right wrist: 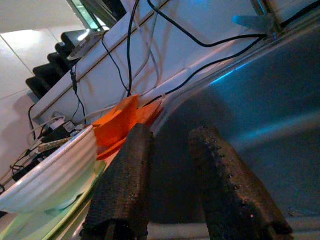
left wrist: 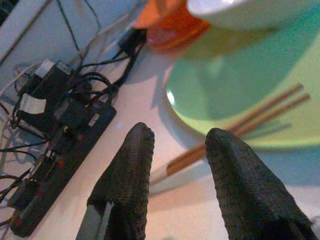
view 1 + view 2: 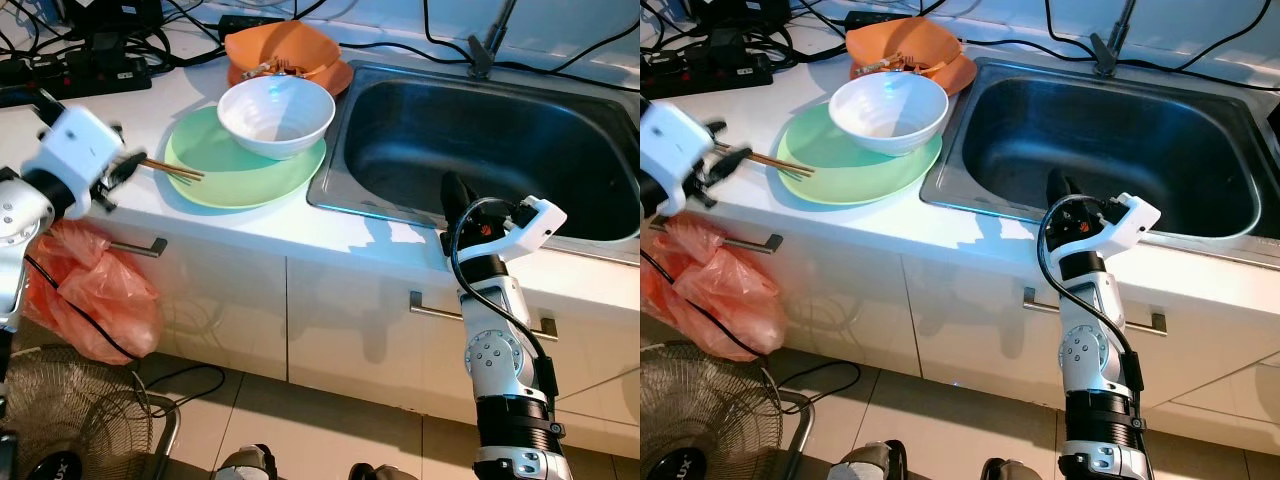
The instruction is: Kitchen organization
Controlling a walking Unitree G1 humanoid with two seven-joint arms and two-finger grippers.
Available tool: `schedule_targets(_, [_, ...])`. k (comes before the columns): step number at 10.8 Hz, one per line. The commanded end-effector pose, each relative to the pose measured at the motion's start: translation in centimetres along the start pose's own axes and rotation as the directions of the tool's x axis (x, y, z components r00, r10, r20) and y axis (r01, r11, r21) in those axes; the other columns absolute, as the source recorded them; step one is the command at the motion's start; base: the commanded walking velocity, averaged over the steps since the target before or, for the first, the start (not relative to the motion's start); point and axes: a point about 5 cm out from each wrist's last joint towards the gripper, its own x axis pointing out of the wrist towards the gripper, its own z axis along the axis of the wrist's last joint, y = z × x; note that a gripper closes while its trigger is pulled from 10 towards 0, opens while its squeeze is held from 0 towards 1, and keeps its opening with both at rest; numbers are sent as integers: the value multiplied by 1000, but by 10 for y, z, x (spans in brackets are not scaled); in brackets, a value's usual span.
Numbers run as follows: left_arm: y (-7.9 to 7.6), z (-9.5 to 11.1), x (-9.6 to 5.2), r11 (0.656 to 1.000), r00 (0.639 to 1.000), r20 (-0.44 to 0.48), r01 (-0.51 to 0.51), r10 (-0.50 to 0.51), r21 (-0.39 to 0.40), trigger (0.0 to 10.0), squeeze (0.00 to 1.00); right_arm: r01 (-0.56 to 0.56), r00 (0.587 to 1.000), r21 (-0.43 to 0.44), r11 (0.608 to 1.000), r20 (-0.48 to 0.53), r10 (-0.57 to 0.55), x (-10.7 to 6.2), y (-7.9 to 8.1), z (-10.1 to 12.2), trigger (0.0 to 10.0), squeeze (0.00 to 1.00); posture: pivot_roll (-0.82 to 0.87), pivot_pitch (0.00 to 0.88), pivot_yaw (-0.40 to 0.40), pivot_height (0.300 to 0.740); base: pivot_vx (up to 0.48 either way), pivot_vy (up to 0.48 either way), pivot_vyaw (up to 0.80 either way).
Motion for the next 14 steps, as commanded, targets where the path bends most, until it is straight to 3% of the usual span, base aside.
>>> schedule_targets(1, [-1,-3,0,999,999,-31,26,-25,38,10000,0,13,1000,-1,1000,-5,-13,-1,-2,-2,10000,0,158,119,-20,740,0,0,0])
schedule_targets(6, [1,-8,12,980,994,-112,23,-1,196,10000,0,22,1000,-1,1000,1,-22,-1,-3,-1,10000,0,150,123,-17,740,0,0,0])
schedule_targets(11, [-7,-5,29,971,993,-115,63,-37,231,10000,0,32,999,-4,999,3,-32,-2,-5,0,10000,0,145,130,-16,740,0,0,0])
schedule_targets(14, [-13,-2,41,950,990,-133,80,-41,302,10000,0,35,999,-3,999,3,-35,-2,-5,0,10000,0,141,132,-14,740,0,0,0])
